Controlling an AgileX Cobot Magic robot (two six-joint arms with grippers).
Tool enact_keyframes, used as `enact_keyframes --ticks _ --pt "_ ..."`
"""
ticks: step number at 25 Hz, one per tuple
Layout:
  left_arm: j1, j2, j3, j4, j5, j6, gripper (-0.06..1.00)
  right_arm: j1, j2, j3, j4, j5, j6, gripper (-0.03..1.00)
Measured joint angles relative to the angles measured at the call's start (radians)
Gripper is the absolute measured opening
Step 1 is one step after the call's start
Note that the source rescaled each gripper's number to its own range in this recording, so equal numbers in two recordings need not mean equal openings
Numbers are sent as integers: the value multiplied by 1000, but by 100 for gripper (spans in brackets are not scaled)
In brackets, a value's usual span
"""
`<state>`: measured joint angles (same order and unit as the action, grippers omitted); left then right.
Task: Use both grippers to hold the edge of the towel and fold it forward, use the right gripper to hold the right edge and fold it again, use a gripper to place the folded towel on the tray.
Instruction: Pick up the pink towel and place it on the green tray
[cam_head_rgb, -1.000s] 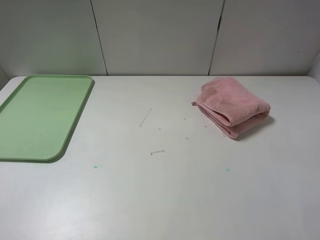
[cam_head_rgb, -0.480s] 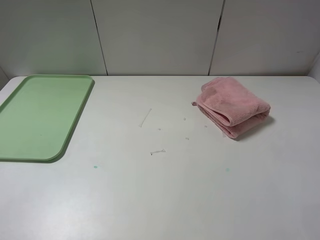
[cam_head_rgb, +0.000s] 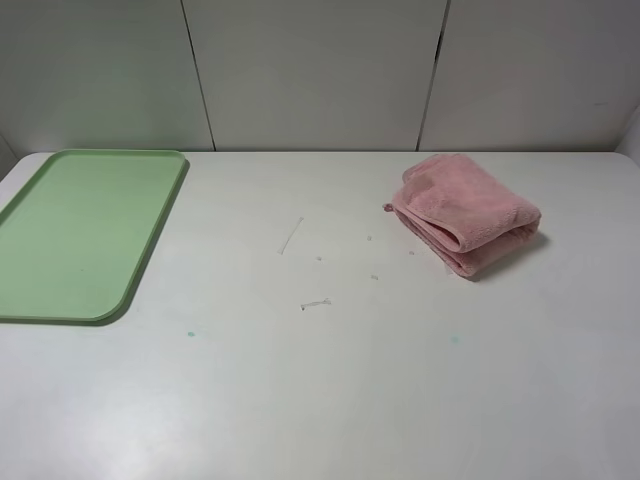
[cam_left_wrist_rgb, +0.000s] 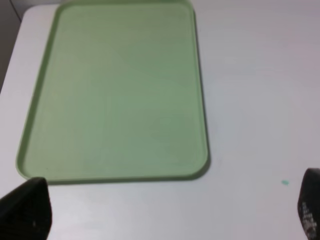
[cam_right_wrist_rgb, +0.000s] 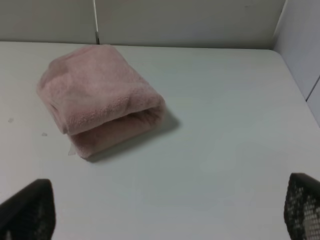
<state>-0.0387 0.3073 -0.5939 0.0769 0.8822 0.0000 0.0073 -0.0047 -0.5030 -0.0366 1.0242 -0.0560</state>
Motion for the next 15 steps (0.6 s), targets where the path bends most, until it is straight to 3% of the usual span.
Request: enact_keyframes --ticks 10,15 --pt "-1 488 -214 -16 -19 54 97 0 0 0 0 0 0 100" --pt "-1 713 -321 -77 -48 57 97 0 0 0 0 0 2 100"
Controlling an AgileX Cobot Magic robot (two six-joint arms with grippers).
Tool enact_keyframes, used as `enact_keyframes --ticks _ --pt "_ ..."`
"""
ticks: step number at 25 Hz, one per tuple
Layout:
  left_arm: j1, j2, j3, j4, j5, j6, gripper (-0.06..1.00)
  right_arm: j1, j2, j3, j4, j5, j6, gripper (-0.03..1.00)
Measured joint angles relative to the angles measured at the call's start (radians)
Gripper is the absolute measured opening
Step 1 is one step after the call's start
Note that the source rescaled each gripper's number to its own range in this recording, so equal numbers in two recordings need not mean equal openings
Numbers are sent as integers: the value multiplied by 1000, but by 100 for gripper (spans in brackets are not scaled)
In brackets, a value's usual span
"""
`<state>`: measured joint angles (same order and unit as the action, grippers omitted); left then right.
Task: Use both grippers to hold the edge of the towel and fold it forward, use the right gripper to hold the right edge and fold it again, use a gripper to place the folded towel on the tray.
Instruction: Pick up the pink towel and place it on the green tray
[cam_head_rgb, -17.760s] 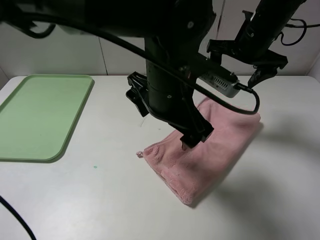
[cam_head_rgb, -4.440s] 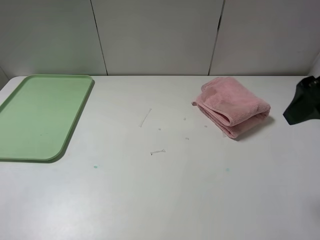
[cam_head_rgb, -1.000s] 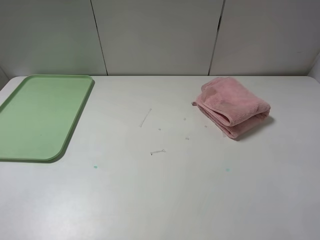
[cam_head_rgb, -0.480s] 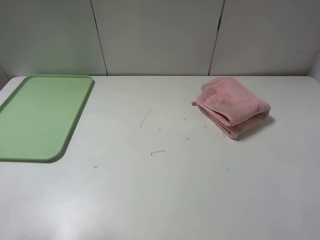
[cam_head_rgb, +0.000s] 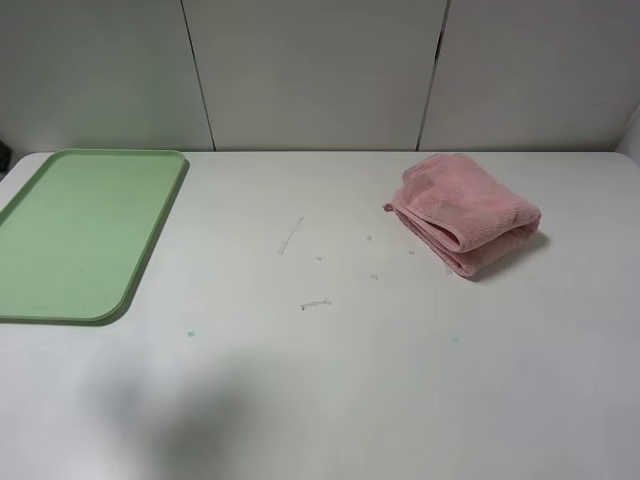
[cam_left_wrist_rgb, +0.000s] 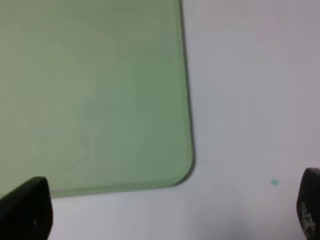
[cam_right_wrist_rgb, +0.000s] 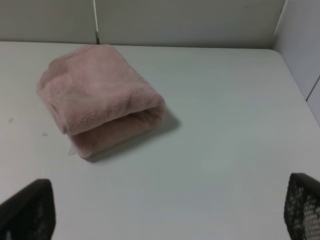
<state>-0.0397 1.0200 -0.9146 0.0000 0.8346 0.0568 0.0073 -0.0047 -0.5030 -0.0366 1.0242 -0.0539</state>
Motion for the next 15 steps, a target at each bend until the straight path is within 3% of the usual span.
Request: enact_keyframes --ticks 6,15 --pt "-11 223 -125 -105 -42 21 97 0 0 0 0 0 1 100" --pt "-243 439 -235 -117 -100 22 97 0 0 0 0 -1 1 100"
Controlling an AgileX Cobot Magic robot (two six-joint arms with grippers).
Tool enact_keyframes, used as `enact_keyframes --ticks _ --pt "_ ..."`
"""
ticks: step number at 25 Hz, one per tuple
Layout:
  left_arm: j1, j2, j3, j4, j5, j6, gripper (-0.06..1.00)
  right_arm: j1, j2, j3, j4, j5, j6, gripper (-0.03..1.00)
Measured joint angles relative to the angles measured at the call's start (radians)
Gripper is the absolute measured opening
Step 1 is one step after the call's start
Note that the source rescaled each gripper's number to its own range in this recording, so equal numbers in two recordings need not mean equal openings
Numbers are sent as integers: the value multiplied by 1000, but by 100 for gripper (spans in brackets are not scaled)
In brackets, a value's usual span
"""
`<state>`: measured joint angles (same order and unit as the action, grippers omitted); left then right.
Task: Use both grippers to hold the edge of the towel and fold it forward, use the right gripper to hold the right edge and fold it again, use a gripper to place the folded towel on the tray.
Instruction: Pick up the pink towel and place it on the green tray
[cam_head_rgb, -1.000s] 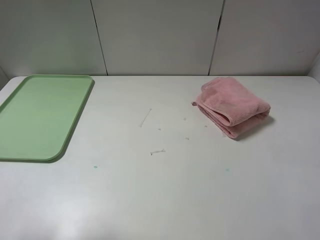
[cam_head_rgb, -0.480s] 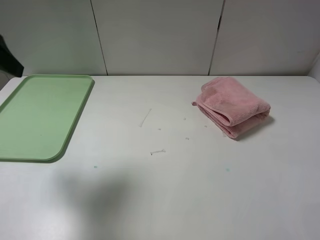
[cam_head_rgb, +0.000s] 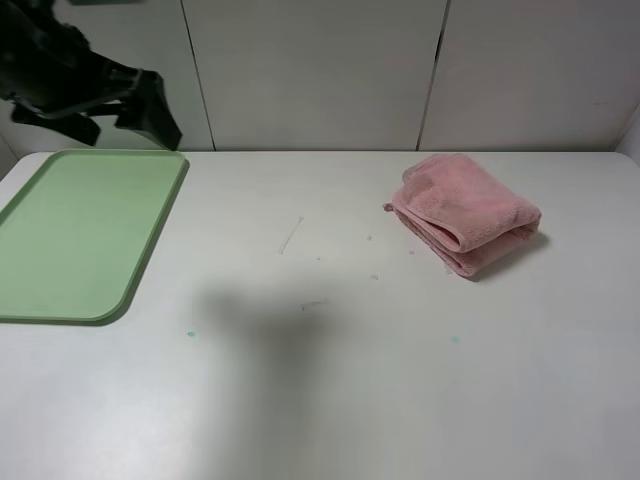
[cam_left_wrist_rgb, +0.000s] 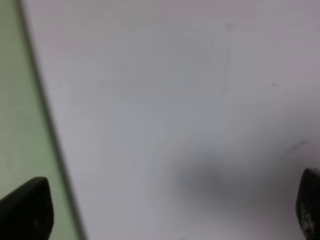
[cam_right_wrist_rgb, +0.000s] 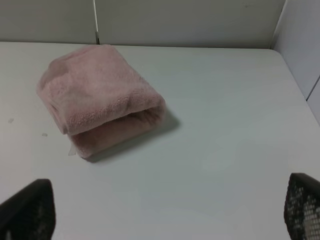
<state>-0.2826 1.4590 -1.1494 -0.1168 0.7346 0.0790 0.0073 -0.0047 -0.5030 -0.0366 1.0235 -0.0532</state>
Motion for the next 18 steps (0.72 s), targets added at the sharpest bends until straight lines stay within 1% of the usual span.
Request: enact_keyframes --ticks 2,3,6,11,18 --pt "-73 50 -27 -2 -16 0 97 0 0 0 0 0 0 100" --pt "-134 94 -56 -2 -31 0 97 0 0 0 0 0 0 100" --pt "-226 164 -112 -2 -58 0 96 0 0 0 0 0 0 100" --pt "-329 290 -229 -1 -83 -10 96 0 0 0 0 0 0 100" --pt "-430 478 -401 13 -86 -10 100 0 0 0 0 0 0 100"
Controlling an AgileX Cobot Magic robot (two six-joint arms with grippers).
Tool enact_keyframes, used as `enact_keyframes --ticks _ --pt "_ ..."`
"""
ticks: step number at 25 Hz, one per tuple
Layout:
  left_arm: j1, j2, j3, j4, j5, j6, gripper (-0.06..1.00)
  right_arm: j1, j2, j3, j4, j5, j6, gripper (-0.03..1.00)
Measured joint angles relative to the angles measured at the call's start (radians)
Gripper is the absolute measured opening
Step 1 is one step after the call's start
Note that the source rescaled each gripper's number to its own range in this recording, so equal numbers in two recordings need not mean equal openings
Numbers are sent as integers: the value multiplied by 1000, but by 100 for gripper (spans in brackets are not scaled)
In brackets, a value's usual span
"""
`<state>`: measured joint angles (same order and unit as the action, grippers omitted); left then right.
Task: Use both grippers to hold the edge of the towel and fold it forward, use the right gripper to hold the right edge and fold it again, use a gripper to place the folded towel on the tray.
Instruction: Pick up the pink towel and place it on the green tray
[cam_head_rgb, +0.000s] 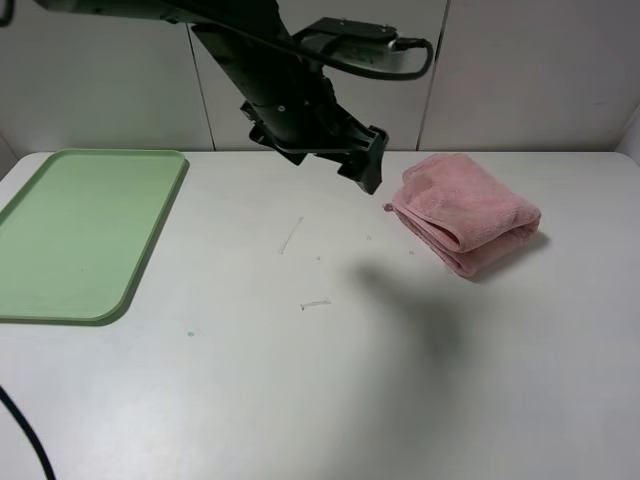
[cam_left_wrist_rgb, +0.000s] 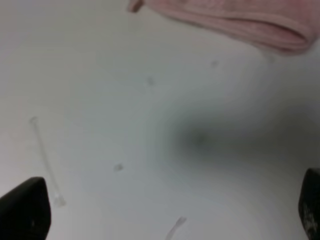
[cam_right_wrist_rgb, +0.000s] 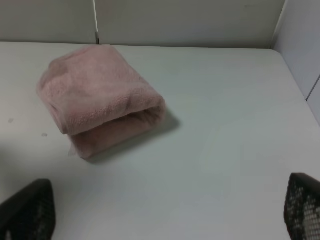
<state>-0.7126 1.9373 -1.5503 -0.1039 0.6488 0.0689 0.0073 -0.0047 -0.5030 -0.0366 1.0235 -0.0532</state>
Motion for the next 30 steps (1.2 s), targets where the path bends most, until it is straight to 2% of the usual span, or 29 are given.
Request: enact_keyframes --ticks 7,15,30 --pt "-60 170 -160 2 -4 -79 100 0 0 0 0 0 0 100" --pt "-89 342 -307 5 -7 -321 100 0 0 0 0 0 0 100" --pt "-89 535 -489 9 -127 -478 100 0 0 0 0 0 0 100"
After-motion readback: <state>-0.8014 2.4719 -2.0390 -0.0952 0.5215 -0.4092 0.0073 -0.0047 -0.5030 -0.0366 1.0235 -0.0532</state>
